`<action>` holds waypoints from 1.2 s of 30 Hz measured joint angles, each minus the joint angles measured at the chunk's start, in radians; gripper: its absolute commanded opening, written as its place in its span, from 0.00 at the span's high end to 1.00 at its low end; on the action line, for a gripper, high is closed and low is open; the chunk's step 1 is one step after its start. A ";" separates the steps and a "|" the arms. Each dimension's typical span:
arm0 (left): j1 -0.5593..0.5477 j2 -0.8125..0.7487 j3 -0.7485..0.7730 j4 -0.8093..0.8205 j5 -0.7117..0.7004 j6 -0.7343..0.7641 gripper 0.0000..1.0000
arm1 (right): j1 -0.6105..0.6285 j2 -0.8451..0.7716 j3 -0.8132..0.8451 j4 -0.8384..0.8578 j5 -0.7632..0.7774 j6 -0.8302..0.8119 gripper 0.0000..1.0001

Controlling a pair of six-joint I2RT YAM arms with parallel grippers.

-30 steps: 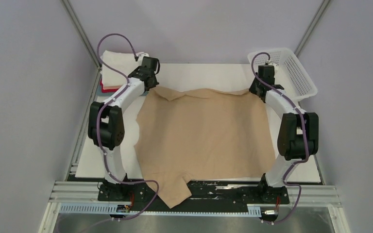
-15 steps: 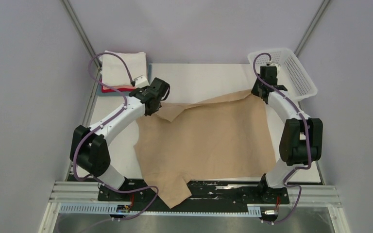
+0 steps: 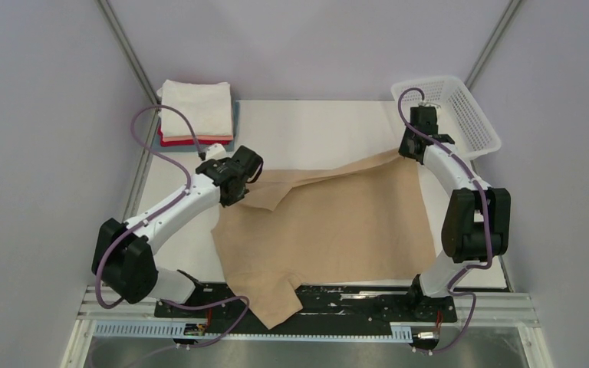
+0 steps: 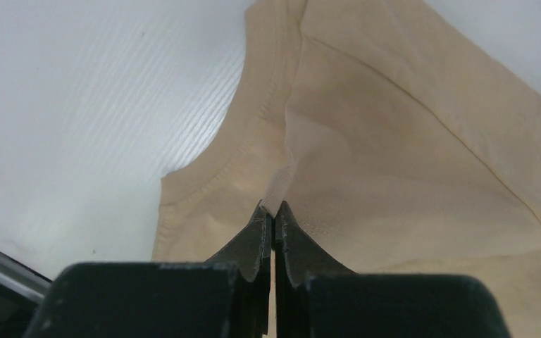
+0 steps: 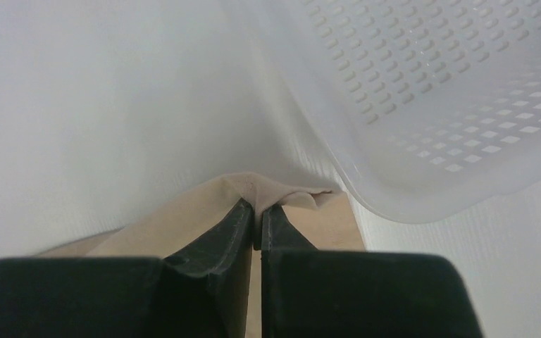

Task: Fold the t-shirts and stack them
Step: Fold the flattened tshirt in 1/3 of the way

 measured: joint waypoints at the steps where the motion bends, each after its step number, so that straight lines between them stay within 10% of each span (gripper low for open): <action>1: -0.001 -0.018 -0.021 0.013 0.011 0.000 1.00 | 0.000 0.000 0.000 -0.004 -0.002 -0.005 0.92; 16: -0.006 -0.088 -0.217 0.140 0.185 -0.002 0.87 | 0.001 -0.001 -0.015 -0.153 0.054 -0.019 0.74; 20: -0.008 -0.114 -0.258 0.146 0.214 0.005 0.51 | 0.009 -0.017 -0.034 -0.230 0.115 0.008 0.60; 23: -0.015 -0.167 -0.278 0.135 0.229 0.035 0.05 | 0.018 -0.064 -0.060 -0.293 0.159 0.036 0.40; 27: -0.027 -0.286 -0.281 0.115 0.235 0.077 0.00 | 0.028 -0.185 -0.077 -0.351 0.180 0.066 0.02; 36: 0.020 -0.247 -0.208 0.307 0.350 0.251 0.00 | 0.048 -0.426 -0.216 -0.089 -0.264 0.018 0.00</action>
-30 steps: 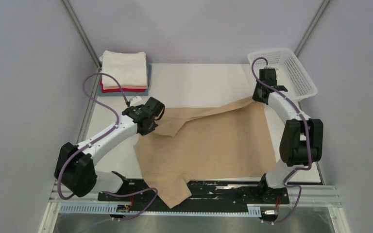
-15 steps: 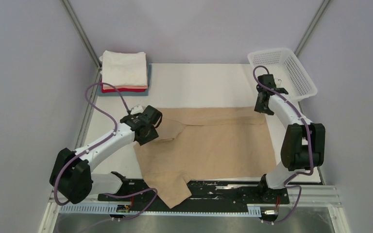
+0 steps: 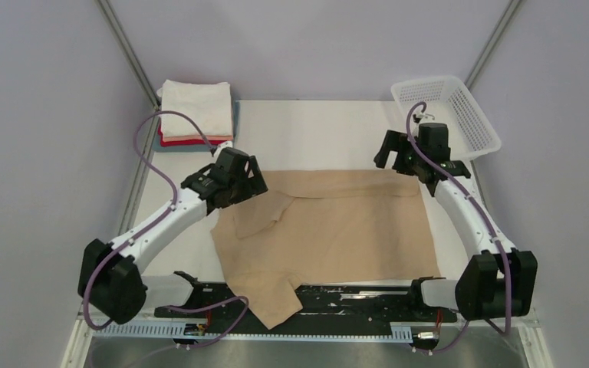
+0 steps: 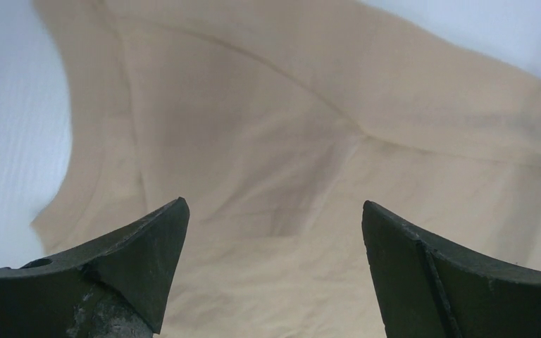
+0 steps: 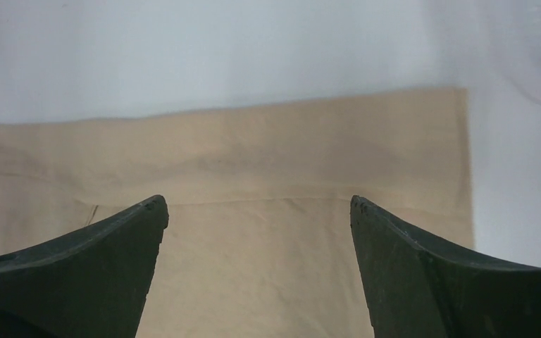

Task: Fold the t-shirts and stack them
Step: Fold the flattened tshirt in 1/3 of the way

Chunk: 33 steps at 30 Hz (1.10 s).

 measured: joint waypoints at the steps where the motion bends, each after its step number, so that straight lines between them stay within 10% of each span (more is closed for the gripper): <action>1: 0.023 0.049 0.016 0.044 0.034 0.013 0.00 | 0.002 0.026 -0.011 0.039 -0.064 -0.005 0.00; 14: 0.243 0.548 0.102 0.352 0.280 0.078 0.00 | 0.001 0.500 0.055 0.163 -0.065 -0.039 0.00; 33: 0.322 0.742 0.350 0.338 0.336 0.132 0.00 | -0.023 0.671 0.220 0.118 0.125 -0.027 0.00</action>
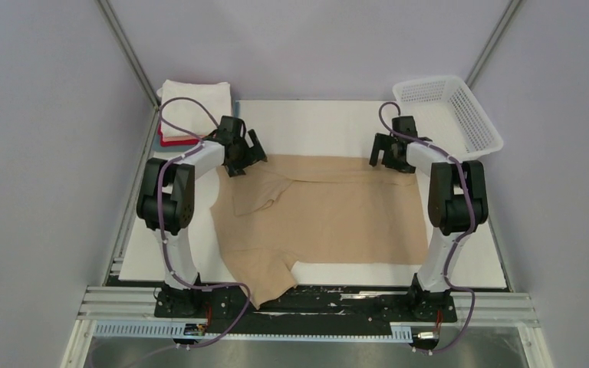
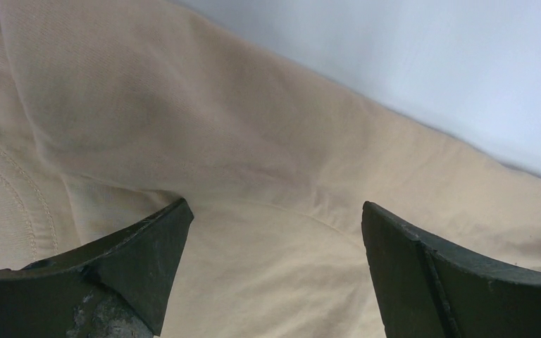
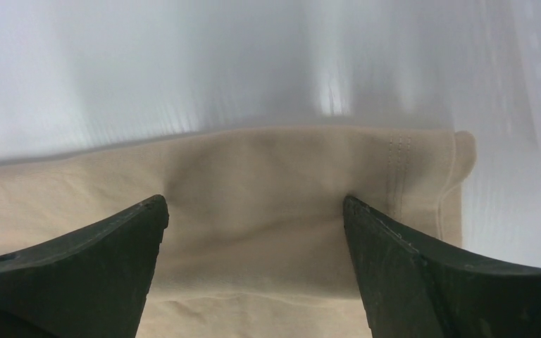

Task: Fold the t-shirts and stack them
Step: Fold the flattened tshirt in 1/3 of the way

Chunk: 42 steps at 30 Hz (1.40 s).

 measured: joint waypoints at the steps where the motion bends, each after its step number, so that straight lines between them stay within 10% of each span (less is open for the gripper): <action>1: 0.002 0.019 0.029 -0.011 -0.001 0.007 0.00 | 0.002 0.016 0.019 0.008 0.001 -0.004 0.00; 22: 0.026 0.185 0.312 -0.120 0.016 0.138 0.00 | 0.023 0.076 0.071 0.236 -0.023 -0.169 0.00; 32: -0.072 -0.309 0.010 -0.164 -0.048 0.145 0.00 | 0.163 -0.226 -0.047 0.227 0.008 -0.141 0.00; 42: -0.576 -0.791 -0.462 -0.393 -0.200 -0.032 0.02 | 0.193 -0.637 -0.402 0.124 0.109 0.166 0.00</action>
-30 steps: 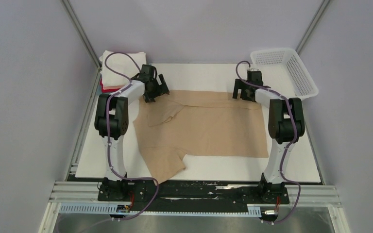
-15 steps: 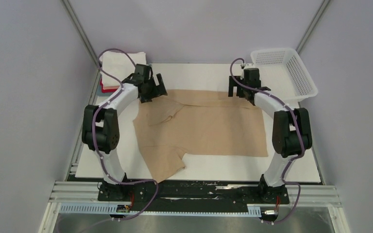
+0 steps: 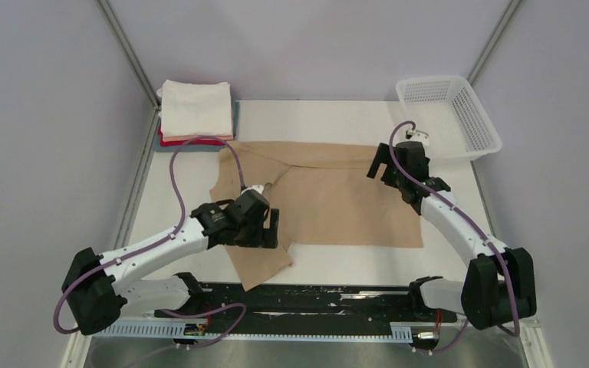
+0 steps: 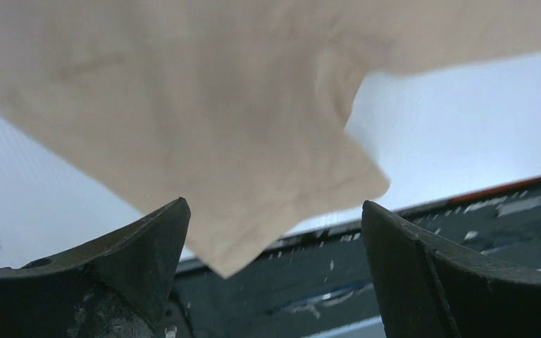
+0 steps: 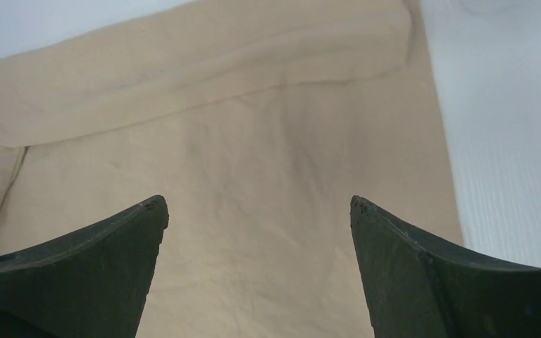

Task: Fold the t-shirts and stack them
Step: Fold the flattened tshirt in 1/3 of the way, then grab the side of the flattened tshirt closest away from the robot with both arms

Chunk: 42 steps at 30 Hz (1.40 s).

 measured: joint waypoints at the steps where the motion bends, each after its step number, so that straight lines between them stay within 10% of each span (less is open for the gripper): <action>1: -0.046 -0.014 -0.025 -0.040 -0.006 -0.024 0.03 | -0.005 -0.031 -0.032 -0.011 0.010 0.021 0.00; 16: -0.239 -0.030 -0.296 -0.069 0.119 -0.274 0.44 | -0.050 -0.367 -0.248 -0.115 0.206 0.188 0.00; 25: -0.239 0.057 -0.284 -0.050 0.106 -0.287 1.00 | -0.079 -0.496 -0.299 -0.270 0.187 0.272 0.00; 42: -0.222 -0.056 -0.214 -0.025 0.038 -0.203 1.00 | -0.100 -0.707 -0.497 -0.527 0.191 0.697 0.08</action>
